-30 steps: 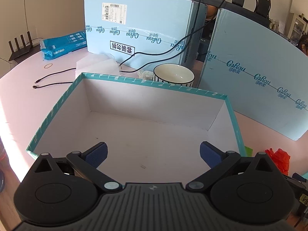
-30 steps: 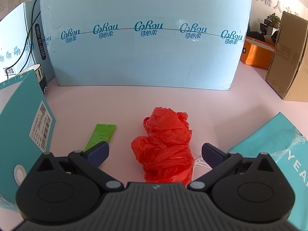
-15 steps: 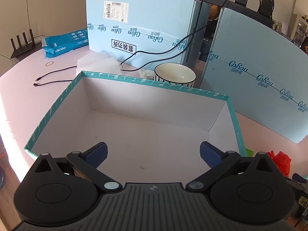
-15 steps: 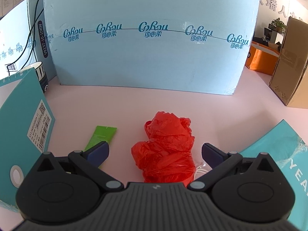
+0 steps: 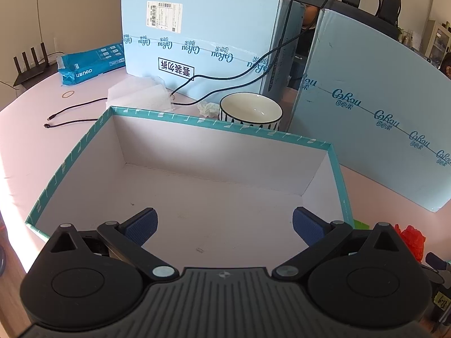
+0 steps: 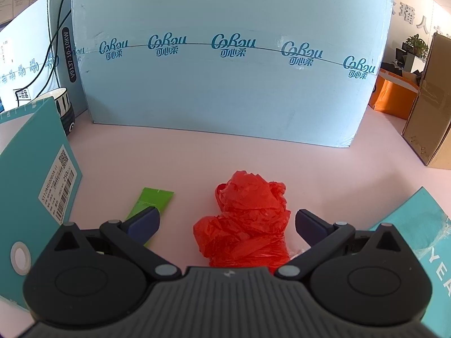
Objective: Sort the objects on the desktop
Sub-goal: 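Position the right tool fingers around the red plastic bag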
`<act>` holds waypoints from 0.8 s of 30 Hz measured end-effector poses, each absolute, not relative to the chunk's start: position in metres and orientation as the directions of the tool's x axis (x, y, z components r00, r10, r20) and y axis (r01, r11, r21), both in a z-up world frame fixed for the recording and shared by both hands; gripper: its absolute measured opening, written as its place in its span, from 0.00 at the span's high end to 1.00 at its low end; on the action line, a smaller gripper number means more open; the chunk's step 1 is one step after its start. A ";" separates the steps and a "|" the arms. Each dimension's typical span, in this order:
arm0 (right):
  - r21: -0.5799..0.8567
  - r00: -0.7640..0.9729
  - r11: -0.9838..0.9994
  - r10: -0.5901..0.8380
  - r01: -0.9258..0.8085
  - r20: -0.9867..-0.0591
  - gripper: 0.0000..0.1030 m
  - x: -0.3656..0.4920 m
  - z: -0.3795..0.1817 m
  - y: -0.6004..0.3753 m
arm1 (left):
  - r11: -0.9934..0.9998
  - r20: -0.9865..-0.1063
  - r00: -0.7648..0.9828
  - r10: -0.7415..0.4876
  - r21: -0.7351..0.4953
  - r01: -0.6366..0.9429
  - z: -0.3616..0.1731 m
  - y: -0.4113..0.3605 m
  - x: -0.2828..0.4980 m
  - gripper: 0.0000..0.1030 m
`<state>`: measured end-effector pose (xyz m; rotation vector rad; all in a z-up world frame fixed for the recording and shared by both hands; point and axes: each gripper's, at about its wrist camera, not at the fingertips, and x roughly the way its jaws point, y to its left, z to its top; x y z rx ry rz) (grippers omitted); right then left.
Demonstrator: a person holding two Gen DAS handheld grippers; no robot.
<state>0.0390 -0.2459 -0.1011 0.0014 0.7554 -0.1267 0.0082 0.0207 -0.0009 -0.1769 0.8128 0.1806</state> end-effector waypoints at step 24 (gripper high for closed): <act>0.020 0.686 0.993 -0.064 0.114 -0.725 0.00 0.048 -0.112 -0.247 | 0.972 -0.753 0.652 0.086 -0.080 -0.221 -0.007 0.017 0.017 0.01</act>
